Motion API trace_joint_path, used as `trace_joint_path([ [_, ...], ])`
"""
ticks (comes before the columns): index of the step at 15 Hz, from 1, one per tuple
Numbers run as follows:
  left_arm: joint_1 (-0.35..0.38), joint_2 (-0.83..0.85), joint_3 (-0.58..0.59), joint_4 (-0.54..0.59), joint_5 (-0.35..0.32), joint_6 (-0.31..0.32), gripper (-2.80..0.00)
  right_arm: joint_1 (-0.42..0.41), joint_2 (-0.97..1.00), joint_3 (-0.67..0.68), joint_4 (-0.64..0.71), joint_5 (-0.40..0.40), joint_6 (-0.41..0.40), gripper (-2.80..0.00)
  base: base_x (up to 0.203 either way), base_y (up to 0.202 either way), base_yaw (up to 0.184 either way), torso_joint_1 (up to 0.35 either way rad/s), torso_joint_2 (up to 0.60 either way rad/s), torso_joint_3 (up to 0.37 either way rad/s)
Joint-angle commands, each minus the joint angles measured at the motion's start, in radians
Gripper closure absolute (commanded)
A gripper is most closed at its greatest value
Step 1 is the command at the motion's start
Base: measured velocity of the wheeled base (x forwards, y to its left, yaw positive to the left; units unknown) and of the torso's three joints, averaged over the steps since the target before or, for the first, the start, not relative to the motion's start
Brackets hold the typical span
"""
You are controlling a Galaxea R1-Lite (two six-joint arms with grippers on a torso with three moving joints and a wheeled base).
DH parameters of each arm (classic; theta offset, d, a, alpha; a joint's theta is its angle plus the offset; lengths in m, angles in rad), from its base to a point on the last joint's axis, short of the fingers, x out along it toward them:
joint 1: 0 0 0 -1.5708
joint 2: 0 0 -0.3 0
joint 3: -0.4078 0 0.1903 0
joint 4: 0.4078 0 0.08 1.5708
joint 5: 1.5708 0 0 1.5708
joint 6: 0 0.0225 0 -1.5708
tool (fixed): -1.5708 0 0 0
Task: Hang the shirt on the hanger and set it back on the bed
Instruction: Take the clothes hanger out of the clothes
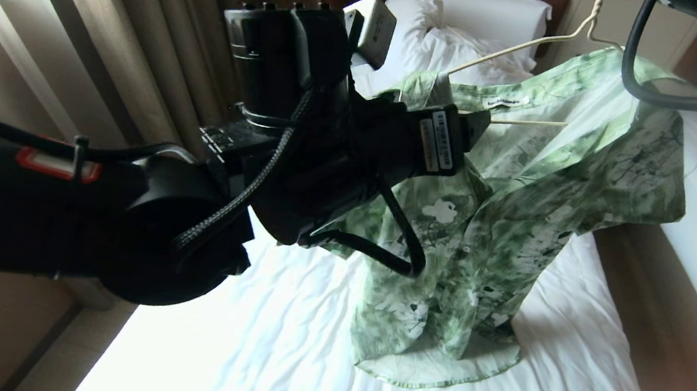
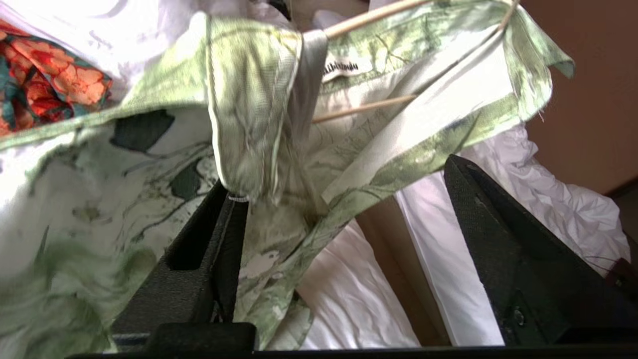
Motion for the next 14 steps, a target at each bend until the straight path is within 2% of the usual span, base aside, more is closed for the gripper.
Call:
trace_joint_path([
  [1,0.005,0.026,-0.037,-0.004,0.003,-0.001,-2.80,0.001,-0.004,0.003,-0.001,-0.001,-0.001,0.00,0.000,0.000,0.000,0.000,0.00,0.000],
  [3,0.005,0.026,-0.042,-0.002,0.003,0.000,-2.80,0.002,-0.004,0.005,-0.001,-0.001,-0.001,0.00,0.000,0.000,0.000,0.000,0.00,0.000],
  [4,0.005,0.026,-0.042,-0.004,0.003,-0.001,0.00,0.002,-0.004,0.005,-0.001,-0.001,0.001,0.00,0.000,0.000,0.000,0.000,0.00,0.000],
  [11,0.007,0.020,-0.042,-0.007,0.003,0.022,0.00,0.008,-0.010,0.011,-0.001,-0.003,0.013,0.00,0.000,0.000,0.000,0.000,0.00,0.000],
  [14,0.055,0.000,-0.032,-0.006,0.007,0.075,0.00,0.007,-0.026,0.041,-0.003,-0.003,0.011,0.00,0.000,0.000,0.000,0.000,0.00,0.000],
])
